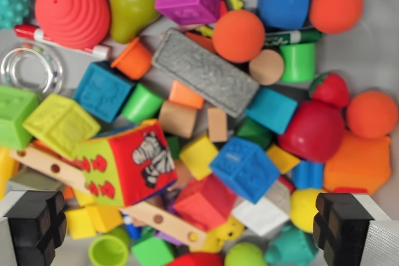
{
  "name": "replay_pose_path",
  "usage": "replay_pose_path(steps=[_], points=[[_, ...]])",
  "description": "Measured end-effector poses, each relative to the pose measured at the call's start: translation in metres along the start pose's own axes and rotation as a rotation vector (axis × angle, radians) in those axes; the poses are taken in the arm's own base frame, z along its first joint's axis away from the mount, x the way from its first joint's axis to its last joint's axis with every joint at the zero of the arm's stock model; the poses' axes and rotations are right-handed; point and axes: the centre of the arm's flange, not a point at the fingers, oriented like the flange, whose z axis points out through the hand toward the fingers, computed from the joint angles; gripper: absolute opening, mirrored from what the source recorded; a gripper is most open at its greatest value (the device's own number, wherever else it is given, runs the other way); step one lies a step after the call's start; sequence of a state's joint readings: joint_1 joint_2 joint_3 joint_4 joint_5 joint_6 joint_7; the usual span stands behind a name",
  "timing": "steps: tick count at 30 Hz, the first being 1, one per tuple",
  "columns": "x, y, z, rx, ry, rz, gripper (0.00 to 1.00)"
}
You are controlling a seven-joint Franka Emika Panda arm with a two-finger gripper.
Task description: Pick an object from the bin
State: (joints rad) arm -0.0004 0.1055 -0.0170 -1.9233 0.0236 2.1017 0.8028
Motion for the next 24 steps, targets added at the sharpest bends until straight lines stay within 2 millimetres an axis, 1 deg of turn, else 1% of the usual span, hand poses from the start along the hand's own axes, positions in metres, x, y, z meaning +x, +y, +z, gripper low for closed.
replay_pose_path(steps=[24], points=[[-0.0015, 0.0006, 0.0032, -0.004, -0.004, 0.022, 1.0]])
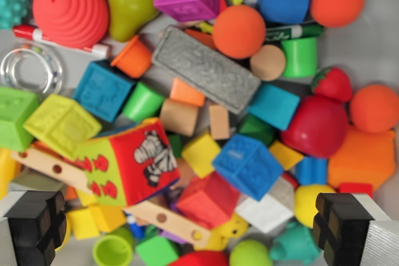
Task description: Pick an object from the bin
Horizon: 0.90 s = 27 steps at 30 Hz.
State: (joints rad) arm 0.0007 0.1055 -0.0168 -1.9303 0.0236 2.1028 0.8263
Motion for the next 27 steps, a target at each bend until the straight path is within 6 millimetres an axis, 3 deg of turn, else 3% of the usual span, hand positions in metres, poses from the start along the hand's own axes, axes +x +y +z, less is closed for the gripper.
replay_pose_path(steps=[27], points=[[-0.017, -0.001, 0.025, -0.01, -0.001, 0.175, 1.0]])
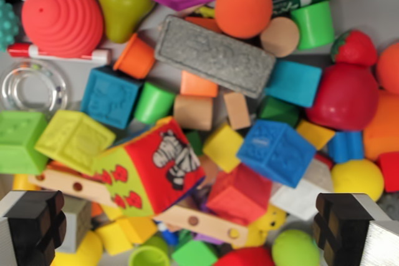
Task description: Pick an object from the bin
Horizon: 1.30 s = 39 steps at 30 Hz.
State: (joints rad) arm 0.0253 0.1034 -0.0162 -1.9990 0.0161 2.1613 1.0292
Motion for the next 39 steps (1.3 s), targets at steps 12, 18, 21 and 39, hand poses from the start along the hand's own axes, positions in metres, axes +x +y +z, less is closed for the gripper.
replay_pose_path(steps=[12, 18, 21, 39], points=[[-0.012, 0.002, 0.017, -0.008, 0.001, 0.123, 1.0], [-0.019, 0.003, 0.026, -0.013, 0.001, 0.192, 1.0], [-0.023, 0.004, 0.031, -0.014, 0.001, 0.232, 1.0], [-0.045, 0.007, 0.063, -0.03, 0.002, 0.457, 1.0]])
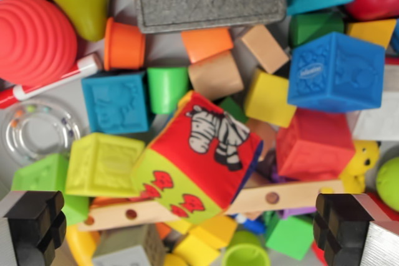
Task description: Pick an object from the bin
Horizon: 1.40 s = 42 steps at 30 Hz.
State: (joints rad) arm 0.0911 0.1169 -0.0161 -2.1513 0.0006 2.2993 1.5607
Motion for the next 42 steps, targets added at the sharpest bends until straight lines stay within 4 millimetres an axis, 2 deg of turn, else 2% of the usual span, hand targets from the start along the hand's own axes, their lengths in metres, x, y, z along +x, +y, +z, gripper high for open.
replay_pose_path(steps=[36, 42], points=[[-0.044, 0.028, 0.076, -0.035, 0.009, 0.53, 1.0], [-0.047, 0.029, 0.094, -0.033, 0.008, 0.552, 1.0]])
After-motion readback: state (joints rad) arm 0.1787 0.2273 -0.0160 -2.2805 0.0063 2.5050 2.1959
